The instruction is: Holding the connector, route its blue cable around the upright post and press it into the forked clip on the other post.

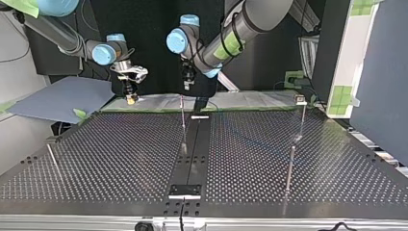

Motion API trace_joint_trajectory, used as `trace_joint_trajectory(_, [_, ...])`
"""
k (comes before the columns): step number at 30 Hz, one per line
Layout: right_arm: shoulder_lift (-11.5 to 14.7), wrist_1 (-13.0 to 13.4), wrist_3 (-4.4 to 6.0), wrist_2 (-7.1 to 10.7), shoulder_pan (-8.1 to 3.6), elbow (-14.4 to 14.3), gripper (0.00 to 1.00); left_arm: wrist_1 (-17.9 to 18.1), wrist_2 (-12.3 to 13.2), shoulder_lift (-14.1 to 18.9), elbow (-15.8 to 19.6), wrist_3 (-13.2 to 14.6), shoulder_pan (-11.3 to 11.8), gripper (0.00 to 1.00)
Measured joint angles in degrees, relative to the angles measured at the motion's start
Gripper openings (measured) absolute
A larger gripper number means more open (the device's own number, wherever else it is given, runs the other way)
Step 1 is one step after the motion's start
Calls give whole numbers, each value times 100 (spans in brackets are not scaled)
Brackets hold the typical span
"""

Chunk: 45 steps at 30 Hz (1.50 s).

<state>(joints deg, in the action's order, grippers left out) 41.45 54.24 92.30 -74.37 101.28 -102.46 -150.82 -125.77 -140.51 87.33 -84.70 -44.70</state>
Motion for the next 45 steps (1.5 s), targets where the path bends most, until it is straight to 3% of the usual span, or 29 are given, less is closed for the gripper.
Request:
trace_joint_trajectory(11, [0, -23, -8, 0, -3, 1, 0, 346, 427, -5, -1, 45, 69, 99])
trace_joint_trajectory(27, [1, -40, -10, 0, -2, 1, 0, 287, 442, -8, 0, -211, 167, 99])
trace_joint_trajectory(45, [0, -37, -9, 0, -3, 2, 0, 214, 429, -7, 1, -280, 194, 99])
